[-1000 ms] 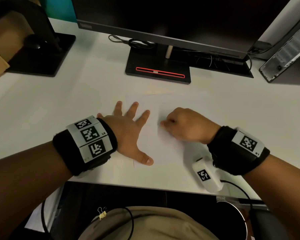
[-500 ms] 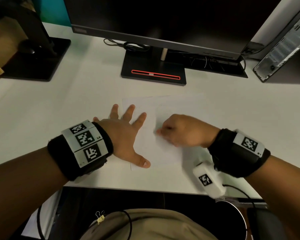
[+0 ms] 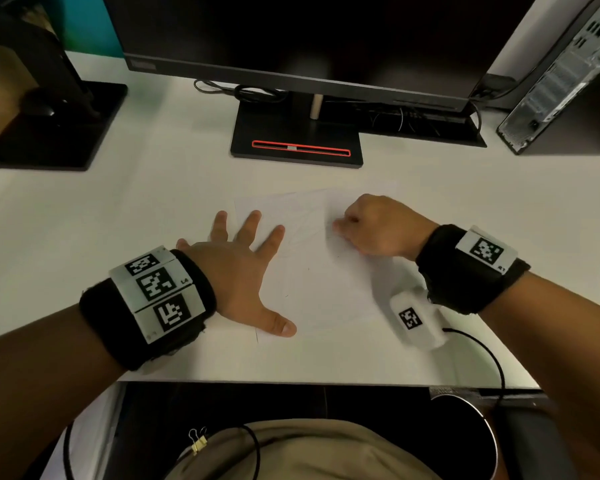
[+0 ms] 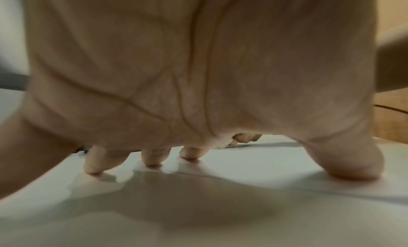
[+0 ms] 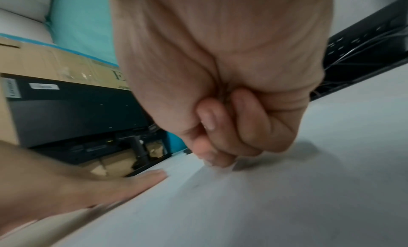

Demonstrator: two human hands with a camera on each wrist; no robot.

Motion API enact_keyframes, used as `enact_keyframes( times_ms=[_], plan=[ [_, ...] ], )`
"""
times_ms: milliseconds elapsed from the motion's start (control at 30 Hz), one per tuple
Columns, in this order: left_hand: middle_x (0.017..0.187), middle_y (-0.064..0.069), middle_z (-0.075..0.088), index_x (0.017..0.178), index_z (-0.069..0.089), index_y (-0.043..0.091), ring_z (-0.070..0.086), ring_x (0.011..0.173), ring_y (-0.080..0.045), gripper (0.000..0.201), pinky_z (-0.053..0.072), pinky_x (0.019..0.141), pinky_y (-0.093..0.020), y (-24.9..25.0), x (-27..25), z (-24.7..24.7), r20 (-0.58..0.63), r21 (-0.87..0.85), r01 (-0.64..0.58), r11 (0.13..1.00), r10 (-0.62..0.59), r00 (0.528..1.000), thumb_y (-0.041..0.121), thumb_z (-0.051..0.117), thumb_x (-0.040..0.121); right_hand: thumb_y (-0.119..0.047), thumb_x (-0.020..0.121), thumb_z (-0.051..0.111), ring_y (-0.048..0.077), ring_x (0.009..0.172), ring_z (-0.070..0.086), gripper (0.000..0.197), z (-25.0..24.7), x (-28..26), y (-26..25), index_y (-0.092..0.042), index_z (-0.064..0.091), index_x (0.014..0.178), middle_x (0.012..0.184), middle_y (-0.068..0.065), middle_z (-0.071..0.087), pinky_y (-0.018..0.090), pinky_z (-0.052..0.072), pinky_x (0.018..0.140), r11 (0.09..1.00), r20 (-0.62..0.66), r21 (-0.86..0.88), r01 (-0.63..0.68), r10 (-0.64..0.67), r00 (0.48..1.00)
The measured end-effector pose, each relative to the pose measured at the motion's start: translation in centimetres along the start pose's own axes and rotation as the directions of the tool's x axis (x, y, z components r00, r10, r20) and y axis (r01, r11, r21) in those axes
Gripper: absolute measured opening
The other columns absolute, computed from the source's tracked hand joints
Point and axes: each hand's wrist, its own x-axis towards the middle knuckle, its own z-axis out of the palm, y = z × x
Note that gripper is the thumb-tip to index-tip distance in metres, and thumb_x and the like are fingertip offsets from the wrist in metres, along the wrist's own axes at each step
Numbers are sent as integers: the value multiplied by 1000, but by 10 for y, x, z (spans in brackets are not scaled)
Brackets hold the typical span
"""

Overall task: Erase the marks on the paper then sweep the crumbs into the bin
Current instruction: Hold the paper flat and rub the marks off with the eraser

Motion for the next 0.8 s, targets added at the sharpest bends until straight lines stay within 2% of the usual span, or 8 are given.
enact_keyframes(
  times_ms=[133,200,267,333,467,633,733,800],
  plan=[
    [152,5,-49,143,-41,42,-33,145,-42,143,14,111,-77,0,0,0,6,-7,-2,1000,2,1000,101,52,51,-44,102,46,18,56,56,55,19,-6,-13,-3,66,71,66,8,69,31,47,61,991,151,-31,132,-126,980],
    [152,5,-49,143,-41,42,-33,145,-42,144,14,111,-77,0,-1,-1,9,-7,-3,1000,3,1000,102,52,51,-44,102,46,20,56,55,55,9,3,-5,-4,64,70,66,13,68,34,48,62,998,96,-3,63,-63,993],
    [152,5,-50,143,-41,42,-33,145,-42,143,13,111,-77,1,-1,-1,13,-10,-4,1000,4,1000,101,52,51,-40,104,46,22,57,54,51,-2,8,4,-7,62,68,66,11,64,29,44,58,999,25,38,-20,20,999],
    [152,5,-50,143,-41,42,-33,145,-42,143,13,111,-77,0,-1,-1,14,-13,-3,1000,3,1000,101,52,51,-39,104,45,21,61,54,50,-2,7,1,-10,59,66,66,6,62,27,40,56,1000,16,1,4,-4,1000],
    [152,5,-50,142,-41,42,-33,145,-42,144,14,111,-76,0,0,0,4,-4,-5,1000,5,1000,102,51,50,-41,103,46,19,56,52,54,11,0,-8,-5,62,67,61,4,61,31,46,61,994,143,-25,106,-101,984],
    [152,5,-50,142,-42,42,-32,145,-42,144,14,110,-77,0,-1,0,8,-6,0,1000,0,1000,103,50,49,-38,103,46,22,60,54,49,-3,15,4,-8,58,66,67,9,62,29,40,57,1000,-26,24,-19,19,999],
    [152,5,-50,142,-42,42,-32,145,-43,144,13,110,-77,1,0,0,11,-10,-2,1000,2,1000,102,52,50,-40,103,46,21,56,51,52,10,7,-10,-7,59,66,62,7,59,27,42,55,997,106,8,83,-83,991],
    [152,5,-50,143,-41,42,-33,145,-43,144,13,110,-77,1,0,0,11,-9,-3,1000,3,1000,101,53,51,-41,103,48,21,50,48,53,11,7,-13,-4,64,69,60,8,57,25,42,52,995,166,73,65,-76,983]
  ],
)
